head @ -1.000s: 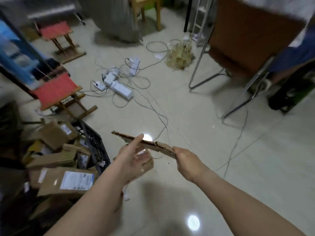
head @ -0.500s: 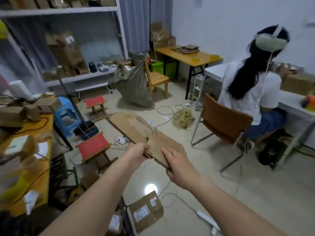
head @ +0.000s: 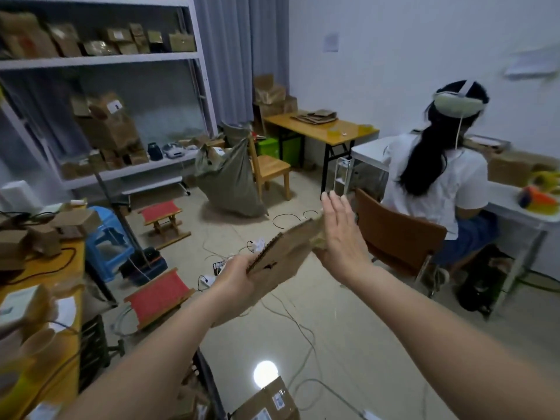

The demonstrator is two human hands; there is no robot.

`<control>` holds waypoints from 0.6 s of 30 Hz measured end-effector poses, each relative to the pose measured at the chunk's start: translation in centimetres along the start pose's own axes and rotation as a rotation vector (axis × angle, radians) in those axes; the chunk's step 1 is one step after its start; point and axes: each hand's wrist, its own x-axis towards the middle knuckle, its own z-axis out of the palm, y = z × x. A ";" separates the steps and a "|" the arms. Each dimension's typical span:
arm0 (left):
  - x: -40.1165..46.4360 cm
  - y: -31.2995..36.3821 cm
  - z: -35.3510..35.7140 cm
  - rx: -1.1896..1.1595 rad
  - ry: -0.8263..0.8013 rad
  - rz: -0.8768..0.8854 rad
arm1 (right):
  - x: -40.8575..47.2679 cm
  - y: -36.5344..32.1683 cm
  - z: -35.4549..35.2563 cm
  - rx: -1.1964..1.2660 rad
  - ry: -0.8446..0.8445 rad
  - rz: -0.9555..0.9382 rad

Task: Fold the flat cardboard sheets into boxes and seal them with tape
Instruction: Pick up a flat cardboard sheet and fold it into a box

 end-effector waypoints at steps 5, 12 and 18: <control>5.8 -0.7 1.7 0.080 -0.094 0.110 | 6.0 5.4 2.0 -0.092 -0.190 -0.077; 18.6 2.9 2.0 0.200 0.175 -0.029 | 14.0 12.3 5.7 -0.164 -0.285 -0.177; 26.9 5.2 3.0 0.410 0.202 0.143 | 22.0 13.9 9.6 -0.213 -0.367 -0.290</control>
